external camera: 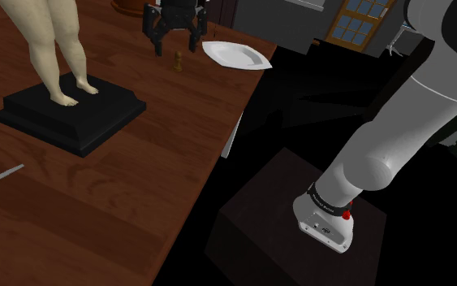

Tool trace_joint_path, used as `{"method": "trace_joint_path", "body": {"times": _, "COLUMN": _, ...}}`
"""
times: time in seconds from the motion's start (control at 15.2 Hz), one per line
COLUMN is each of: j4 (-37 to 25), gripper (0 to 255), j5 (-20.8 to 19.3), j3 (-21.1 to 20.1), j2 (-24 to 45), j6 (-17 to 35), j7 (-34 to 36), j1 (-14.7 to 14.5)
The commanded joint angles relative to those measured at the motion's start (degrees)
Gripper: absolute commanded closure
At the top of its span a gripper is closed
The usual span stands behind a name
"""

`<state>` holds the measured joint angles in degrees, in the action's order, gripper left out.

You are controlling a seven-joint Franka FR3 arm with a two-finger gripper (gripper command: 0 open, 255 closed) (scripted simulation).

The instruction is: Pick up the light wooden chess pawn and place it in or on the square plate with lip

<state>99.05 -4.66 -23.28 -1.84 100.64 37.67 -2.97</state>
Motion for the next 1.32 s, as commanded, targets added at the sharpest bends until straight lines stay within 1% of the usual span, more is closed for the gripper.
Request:
{"method": "trace_joint_path", "body": {"times": 0.0, "j4": 2.01, "gripper": 0, "j5": 0.02, "j3": 0.05, "j2": -0.10, "j6": 1.94, "j7": 0.06, "j1": 0.05}}
{"method": "trace_joint_path", "body": {"times": 0.53, "j4": 2.00, "gripper": 0, "j5": 0.02, "j3": 0.06, "j2": -0.10, "j6": 1.93, "j7": 0.06, "j1": 0.05}}
{"method": "trace_joint_path", "body": {"times": 0.59, "j4": 2.00, "gripper": 255, "j5": 0.02, "j3": 0.06, "j2": -0.10, "j6": 1.93, "j7": 0.06, "j1": 0.05}}
{"method": "trace_joint_path", "body": {"times": 1.19, "j4": 2.01, "gripper": 255, "j5": 0.02, "j3": 0.06, "j2": -0.10, "j6": 1.94, "j7": 0.06, "j1": 0.05}}
{"method": "trace_joint_path", "body": {"times": 1.25, "j4": 1.18, "gripper": 255, "j5": 0.01, "j3": 0.05, "j2": -0.05, "j6": 1.16, "j7": 0.01, "j1": 0.04}}
